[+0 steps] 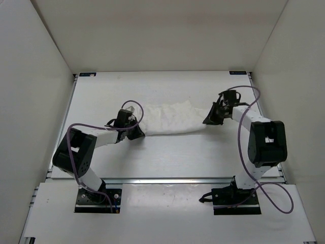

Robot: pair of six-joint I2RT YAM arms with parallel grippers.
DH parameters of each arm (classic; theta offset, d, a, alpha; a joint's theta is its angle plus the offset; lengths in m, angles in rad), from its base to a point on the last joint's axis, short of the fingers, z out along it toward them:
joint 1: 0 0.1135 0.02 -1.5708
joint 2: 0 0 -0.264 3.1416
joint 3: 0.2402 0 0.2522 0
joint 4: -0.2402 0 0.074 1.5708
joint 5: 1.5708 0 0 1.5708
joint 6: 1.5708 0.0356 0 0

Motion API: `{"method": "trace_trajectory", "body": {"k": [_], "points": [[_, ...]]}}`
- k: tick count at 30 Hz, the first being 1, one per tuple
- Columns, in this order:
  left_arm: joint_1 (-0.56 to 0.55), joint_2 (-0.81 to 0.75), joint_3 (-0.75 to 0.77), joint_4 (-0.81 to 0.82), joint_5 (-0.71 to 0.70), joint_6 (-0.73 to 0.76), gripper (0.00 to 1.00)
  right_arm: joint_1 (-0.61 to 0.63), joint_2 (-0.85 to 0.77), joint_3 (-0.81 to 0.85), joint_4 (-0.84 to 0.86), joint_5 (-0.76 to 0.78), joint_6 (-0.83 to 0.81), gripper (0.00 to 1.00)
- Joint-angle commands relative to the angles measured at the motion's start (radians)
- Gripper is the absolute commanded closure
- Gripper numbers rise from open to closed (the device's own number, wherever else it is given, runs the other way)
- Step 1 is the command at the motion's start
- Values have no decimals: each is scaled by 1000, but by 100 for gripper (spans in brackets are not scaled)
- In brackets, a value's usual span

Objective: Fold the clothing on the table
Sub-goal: Fold the skirt

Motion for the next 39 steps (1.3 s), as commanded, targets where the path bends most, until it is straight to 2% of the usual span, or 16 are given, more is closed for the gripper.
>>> {"method": "trace_trajectory", "body": {"k": [1,5,8,10,15,18,22,26,27,29,31,35,39], "points": [[-84,51,24,63,55,-55,100,-43,-121,173,-215,125,-143,100],[-135,99,47,115,78,-104,100,-21,-119,359,-366,159,-241,100],[-144,121,43,147,85,-115,100,106,-79,523,-397,130,-263,100],[-136,133,43,167,87,-126,100,181,-55,563,-369,111,-252,100],[-109,130,-12,216,108,-144,100,384,22,516,-133,-22,-157,100],[-106,121,-15,222,110,-140,100,487,89,496,-35,-39,-131,100],[-100,104,-28,225,122,-144,100,542,236,552,-39,-79,-111,100],[-87,88,-41,235,139,-149,100,556,315,572,-38,-136,-108,99],[-86,81,-48,233,151,-149,90,559,322,575,-35,-133,-108,96],[-75,61,-61,247,162,-158,63,561,318,582,-35,-136,-114,77],[-57,7,-84,250,174,-169,51,564,294,586,-36,-143,-117,64],[-21,-111,-110,203,191,-178,36,550,145,568,-42,-147,-114,52],[9,-232,-136,124,207,-160,21,506,9,493,-39,-153,-102,45]]}}
